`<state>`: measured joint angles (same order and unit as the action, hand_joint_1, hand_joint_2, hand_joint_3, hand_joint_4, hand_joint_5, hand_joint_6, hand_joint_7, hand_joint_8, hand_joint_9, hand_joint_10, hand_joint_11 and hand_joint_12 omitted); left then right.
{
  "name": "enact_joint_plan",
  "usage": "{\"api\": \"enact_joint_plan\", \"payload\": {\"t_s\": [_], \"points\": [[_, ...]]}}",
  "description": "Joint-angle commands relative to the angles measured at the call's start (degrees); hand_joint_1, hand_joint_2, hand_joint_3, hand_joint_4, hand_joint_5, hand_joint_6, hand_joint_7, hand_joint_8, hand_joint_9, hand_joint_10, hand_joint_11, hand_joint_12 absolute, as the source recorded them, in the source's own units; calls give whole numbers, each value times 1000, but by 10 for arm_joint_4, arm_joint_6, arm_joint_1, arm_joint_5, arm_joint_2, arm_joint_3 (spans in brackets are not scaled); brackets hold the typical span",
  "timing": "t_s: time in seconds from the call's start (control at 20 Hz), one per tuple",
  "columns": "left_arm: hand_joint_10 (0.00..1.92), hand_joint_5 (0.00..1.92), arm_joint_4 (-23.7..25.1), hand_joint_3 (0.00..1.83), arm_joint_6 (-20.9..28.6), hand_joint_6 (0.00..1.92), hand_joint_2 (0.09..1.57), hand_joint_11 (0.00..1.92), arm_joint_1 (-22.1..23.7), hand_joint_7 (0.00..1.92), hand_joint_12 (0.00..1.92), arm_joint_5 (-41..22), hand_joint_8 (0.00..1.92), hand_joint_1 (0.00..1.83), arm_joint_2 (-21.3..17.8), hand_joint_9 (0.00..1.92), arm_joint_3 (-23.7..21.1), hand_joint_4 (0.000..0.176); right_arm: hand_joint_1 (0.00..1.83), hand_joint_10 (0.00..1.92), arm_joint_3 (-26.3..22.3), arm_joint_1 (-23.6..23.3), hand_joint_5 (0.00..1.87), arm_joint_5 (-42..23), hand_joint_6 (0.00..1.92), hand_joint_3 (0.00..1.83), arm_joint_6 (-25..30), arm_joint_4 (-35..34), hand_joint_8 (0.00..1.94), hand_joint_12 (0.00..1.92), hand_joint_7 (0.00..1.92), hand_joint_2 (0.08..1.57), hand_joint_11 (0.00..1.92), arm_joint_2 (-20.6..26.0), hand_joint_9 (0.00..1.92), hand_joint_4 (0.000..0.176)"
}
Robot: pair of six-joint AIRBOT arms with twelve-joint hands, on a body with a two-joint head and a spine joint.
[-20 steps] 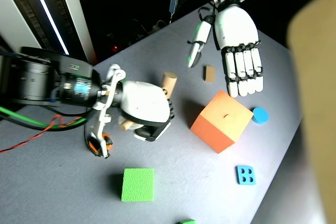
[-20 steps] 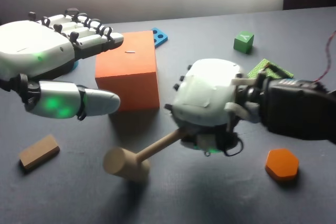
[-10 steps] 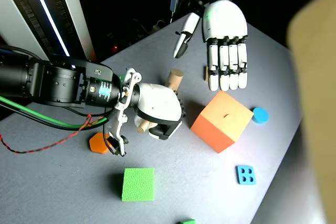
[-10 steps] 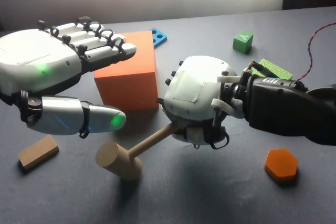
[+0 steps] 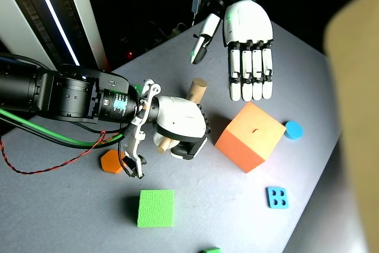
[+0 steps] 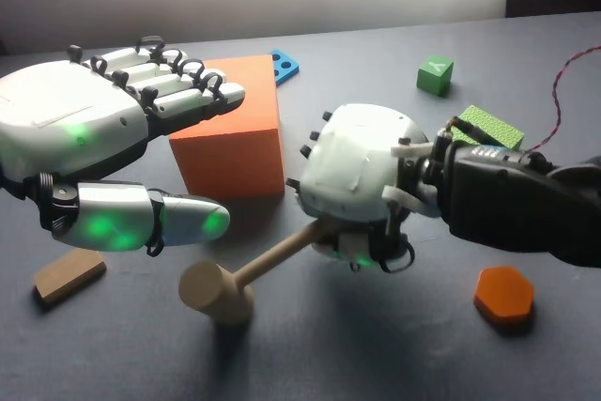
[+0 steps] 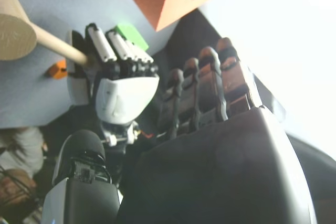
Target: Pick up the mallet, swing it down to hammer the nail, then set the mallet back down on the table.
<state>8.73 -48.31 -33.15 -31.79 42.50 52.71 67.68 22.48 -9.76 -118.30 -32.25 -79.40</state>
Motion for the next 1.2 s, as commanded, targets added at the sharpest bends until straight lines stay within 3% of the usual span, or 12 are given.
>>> {"api": "enact_joint_plan", "payload": {"t_s": [0.0, 0.05, 0.1, 0.2, 0.25, 0.3, 0.45, 0.5, 0.6, 1.05, 1.1, 1.15], "points": [[0, 64, -8, 0, -1, 0, 1193, 0, 4, 67, 120, -66, 0, 0, -5, 53, -2, 0, 375, 1921, -2, -2, 666, -36, 1921, 0, -3, 9, 1941, 1921, 759, 1423, 813, 2, 769, 0], [0, 65, -8, 0, -1, 1, 1194, 0, 4, 66, 106, -66, 0, 0, -5, 50, -2, 0, 544, 1921, -2, 0, 461, -36, 1899, 4, -3, 9, 1932, 1921, 589, 1460, 616, 4, 584, 95], [4, 82, -8, 0, -1, 3, 1197, 0, 4, 86, 160, -67, 3, 0, -5, 69, -2, 0, 565, 1862, -2, 0, 396, -36, 1903, 6, -3, 9, 1817, 1921, 459, 1480, 478, 5, 462, 134], [5, 77, -8, 0, 1, 3, 1194, 0, 4, 75, 86, -67, 1, 0, -5, 49, -2, 0, 602, 1717, -4, 1, 366, -36, 1890, 2, -3, 9, 1580, 1916, 234, 1492, 206, 9, 239, 92], [5, 67, -8, 0, 3, 0, 1192, 0, 4, 68, 73, -67, 0, 0, -6, 45, -2, 0, 484, 1668, -4, 3, 188, -36, 1438, 0, -3, 9, 1470, 1858, 149, 1443, 117, 11, 143, 0], [4, 73, -8, 0, 9, 1, 1189, 0, 4, 74, 117, -69, 1, 0, -6, 54, -2, 0, 506, 1504, -6, 5, 177, -35, 1153, 0, -3, 9, 1276, 1695, 137, 1406, 51, 14, 121, 0], [4, 87, -8, 1, 11, 2, 1194, 0, 4, 87, 138, -71, 1, 0, -6, 68, -2, 0, 509, 377, -16, 7, 296, -36, 223, 0, -3, 9, 251, 804, 303, 1366, 0, 27, 219, 0], [5, 94, -8, 0, 11, 3, 1190, 0, 4, 95, 157, -71, 3, 0, -6, 74, -2, 0, 297, 139, -21, 7, 177, -36, 65, 12, -2, 9, 69, 383, 179, 1421, 0, 33, 119, 0], [2, 90, -8, 0, 12, 1, 1192, 0, 4, 92, 136, -71, 1, 0, -6, 71, -2, 0, 264, 23, -31, 7, 77, -40, 4, 15, -1, 9, 3, 37, 65, 1424, 0, 45, 34, 0], [2, 93, -8, 0, 15, 0, 1192, 0, 5, 99, 150, -71, 1, 0, -7, 81, -4, 0, 411, 0, -153, -22, 10, -49, 4, 0, 64, -18, 0, 0, 0, 1338, 0, 194, 0, 0], [69, 293, -8, 3, 15, 2, 1194, 0, 5, 373, 624, -71, 4, 0, -7, 289, -5, 0, 399, 20, -166, -35, 115, -30, 17, 0, 18, -86, 15, 18, 131, 1313, 18, 215, 88, 0], [174, 433, -8, 2, 15, 49, 1199, 0, 6, 544, 1032, -71, 64, 0, -7, 440, -6, 0, 418, 84, -177, -47, 233, -14, 13, 16, -42, -176, 4, 348, 296, 1265, 3, 234, 210, 0]]}}
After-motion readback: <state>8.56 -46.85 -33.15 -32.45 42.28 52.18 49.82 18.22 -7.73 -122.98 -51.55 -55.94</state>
